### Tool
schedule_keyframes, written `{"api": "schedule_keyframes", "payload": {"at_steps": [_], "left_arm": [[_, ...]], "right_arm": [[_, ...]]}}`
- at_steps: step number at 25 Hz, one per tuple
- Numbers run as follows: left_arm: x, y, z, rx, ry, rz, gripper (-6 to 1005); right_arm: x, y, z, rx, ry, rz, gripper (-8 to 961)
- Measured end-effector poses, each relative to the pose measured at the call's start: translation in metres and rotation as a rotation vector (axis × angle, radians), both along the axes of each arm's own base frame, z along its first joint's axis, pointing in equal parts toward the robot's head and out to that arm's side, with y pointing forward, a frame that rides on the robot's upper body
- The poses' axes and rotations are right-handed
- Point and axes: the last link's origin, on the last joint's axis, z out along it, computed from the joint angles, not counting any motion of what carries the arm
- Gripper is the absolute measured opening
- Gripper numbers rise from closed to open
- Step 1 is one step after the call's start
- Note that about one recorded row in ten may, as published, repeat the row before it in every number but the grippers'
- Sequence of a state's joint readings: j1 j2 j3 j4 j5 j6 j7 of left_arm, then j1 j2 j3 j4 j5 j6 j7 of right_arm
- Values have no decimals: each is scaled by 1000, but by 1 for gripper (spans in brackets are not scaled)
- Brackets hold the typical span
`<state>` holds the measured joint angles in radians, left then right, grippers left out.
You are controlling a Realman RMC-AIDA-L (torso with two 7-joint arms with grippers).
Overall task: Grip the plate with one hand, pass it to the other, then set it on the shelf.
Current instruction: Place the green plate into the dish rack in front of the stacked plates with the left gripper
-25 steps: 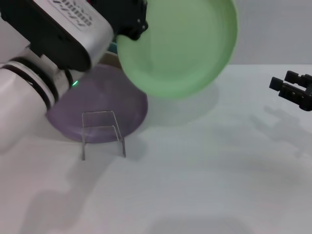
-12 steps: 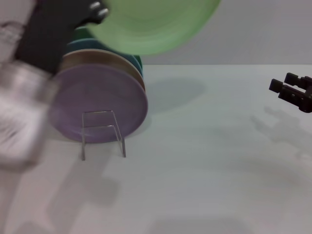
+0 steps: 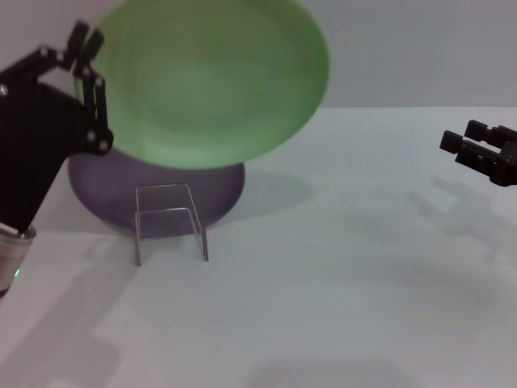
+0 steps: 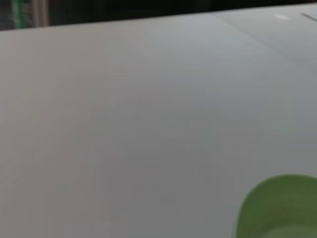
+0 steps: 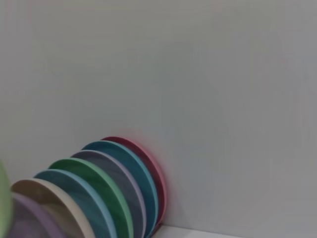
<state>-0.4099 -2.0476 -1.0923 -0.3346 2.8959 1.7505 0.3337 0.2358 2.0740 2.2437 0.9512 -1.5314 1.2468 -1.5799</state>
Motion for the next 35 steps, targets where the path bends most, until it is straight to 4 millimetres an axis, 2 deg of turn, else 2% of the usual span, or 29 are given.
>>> {"api": "schedule_keyframes", "payload": {"at_steps": [4, 15, 26, 35], "left_arm": [[-15, 1, 1, -3, 70, 32, 38], [-35, 3, 10, 5, 145, 83, 37], [-39, 8, 9, 0, 187, 107, 37], [-49, 9, -4, -23, 245, 187, 37]], "right_arm": [[-3, -1, -2, -15, 3, 18, 604], [-10, -6, -5, -49, 12, 79, 604], [-12, -16, -7, -34, -3, 154, 604], [-14, -17, -8, -45, -3, 164, 604]]}}
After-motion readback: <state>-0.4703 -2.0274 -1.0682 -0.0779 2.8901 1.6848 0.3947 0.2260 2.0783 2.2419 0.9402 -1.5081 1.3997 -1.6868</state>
